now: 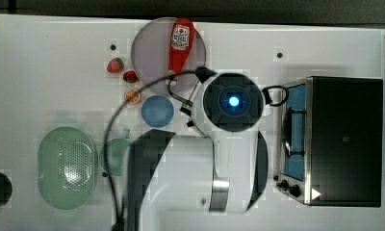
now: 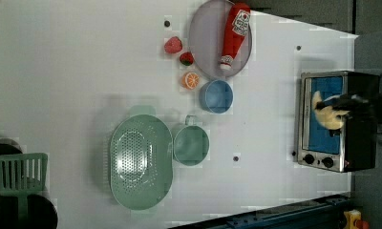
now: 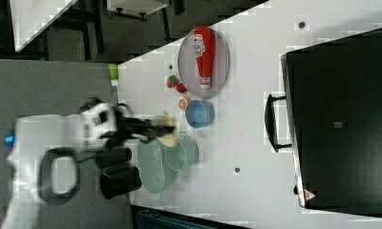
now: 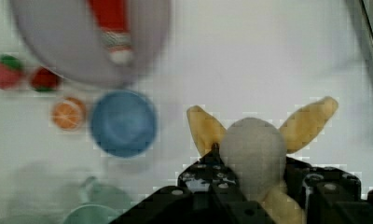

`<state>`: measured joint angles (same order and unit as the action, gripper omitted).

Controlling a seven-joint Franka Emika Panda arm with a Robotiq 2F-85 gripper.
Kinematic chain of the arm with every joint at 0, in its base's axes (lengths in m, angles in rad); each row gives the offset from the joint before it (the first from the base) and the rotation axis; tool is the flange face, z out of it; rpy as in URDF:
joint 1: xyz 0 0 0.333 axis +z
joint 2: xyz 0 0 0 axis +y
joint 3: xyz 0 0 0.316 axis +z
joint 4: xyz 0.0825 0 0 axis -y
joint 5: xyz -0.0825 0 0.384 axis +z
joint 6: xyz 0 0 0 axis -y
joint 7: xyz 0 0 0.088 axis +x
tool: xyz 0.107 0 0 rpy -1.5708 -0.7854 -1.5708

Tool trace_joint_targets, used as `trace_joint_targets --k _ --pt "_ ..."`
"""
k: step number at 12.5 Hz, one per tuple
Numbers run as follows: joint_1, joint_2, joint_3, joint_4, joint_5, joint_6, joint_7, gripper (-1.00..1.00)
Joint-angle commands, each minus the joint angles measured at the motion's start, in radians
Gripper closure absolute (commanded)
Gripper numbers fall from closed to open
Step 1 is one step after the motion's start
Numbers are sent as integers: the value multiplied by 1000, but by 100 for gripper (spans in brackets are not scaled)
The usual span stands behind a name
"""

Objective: Pick Banana and place it in mug.

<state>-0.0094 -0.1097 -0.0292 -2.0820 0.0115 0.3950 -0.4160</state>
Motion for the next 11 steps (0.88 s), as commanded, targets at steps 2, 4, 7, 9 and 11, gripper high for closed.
trace_joint_targets --k 2,4,7,9,11 --pt "35 10 103 -17 79 -82 120 28" --pt "50 16 172 -18 102 -79 254 28" --pt "65 38 288 -34 102 -37 500 28" --pt "66 63 348 -72 102 53 602 28" --pt "67 100 389 -134 102 174 644 28"
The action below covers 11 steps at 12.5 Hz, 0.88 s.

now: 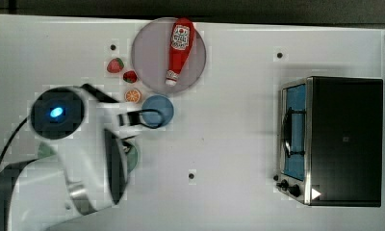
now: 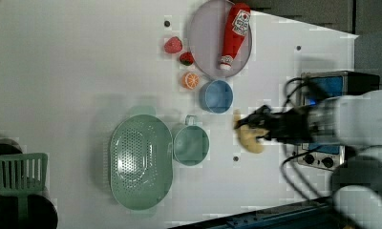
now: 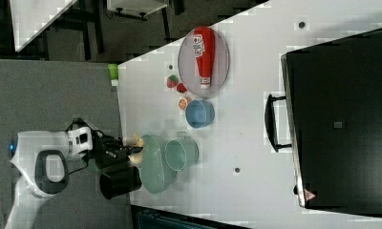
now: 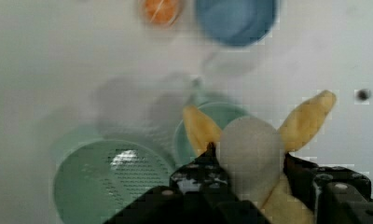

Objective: Pick Banana and place it in mug.

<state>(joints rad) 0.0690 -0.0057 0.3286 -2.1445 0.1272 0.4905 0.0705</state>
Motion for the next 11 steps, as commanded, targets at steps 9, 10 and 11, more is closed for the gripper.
trace_joint_targets --k 9,10,11 --pt "-10 202 71 -194 -28 429 258 -22" --pt "-10 208 70 -193 -29 442 259 -44" --pt "-10 209 69 -194 -29 443 259 -67"
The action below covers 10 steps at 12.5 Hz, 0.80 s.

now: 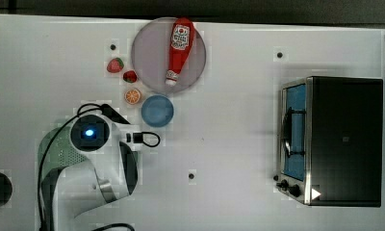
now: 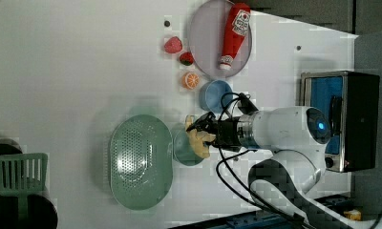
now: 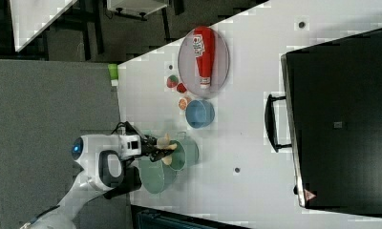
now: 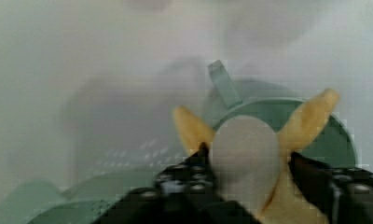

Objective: Pick Banana and place it in mug.

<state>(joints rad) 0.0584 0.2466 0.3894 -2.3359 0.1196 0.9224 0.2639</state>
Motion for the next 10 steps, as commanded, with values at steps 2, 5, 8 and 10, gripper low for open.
trace_joint_targets --k 2,5,8,10 --pt "0 -46 9 0 -21 11 65 -100" --pt "-10 -112 -8 35 -20 -10 65 -100" --pt "-24 -250 -59 122 -21 -244 25 -100" --pt "-33 -326 -124 221 -21 -416 -59 -100"
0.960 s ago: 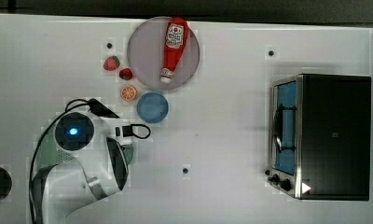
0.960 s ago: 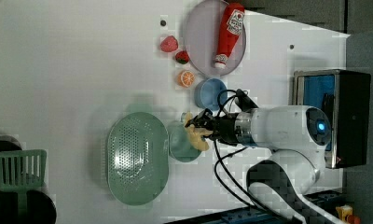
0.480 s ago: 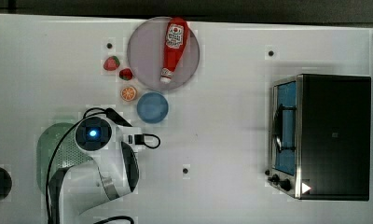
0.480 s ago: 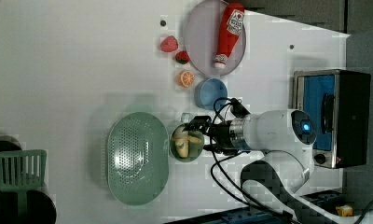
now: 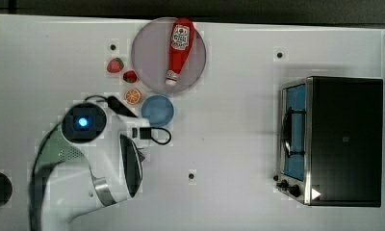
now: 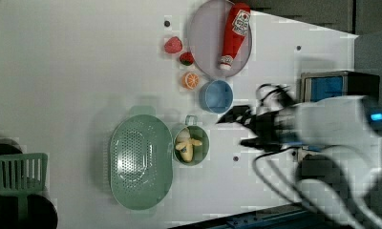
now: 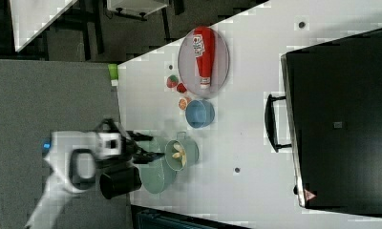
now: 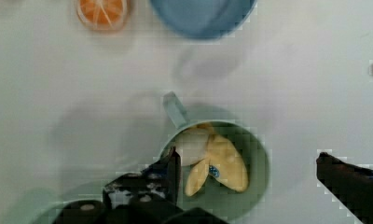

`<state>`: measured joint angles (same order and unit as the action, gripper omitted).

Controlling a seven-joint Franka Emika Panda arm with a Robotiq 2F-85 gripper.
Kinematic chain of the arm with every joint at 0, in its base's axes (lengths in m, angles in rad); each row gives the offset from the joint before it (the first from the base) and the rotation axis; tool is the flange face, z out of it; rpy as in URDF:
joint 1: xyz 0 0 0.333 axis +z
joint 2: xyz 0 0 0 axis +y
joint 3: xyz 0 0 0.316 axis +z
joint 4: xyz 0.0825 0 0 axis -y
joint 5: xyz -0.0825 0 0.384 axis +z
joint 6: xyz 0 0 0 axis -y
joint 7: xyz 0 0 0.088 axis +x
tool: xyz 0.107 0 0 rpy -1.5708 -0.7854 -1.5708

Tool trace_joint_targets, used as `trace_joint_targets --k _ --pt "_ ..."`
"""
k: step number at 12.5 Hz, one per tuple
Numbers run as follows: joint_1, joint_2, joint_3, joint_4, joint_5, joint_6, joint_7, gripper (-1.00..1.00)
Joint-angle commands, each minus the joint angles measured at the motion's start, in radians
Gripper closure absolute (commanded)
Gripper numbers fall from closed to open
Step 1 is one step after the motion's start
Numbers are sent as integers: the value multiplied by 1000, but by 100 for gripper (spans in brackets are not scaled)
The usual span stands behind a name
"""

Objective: Pick Banana and place it in mug.

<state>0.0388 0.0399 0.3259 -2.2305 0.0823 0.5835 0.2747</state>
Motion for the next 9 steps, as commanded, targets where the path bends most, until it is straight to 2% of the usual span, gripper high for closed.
trace_joint_targets --k 1,3,5,9 --pt "-21 -148 -105 171 13 -166 -116 -100" --pt "-32 -188 -201 279 -20 -337 -212 -100" --pt "-34 -210 -279 365 -104 -482 -308 -100" --pt "-36 -222 -391 426 -121 -539 -324 -100"
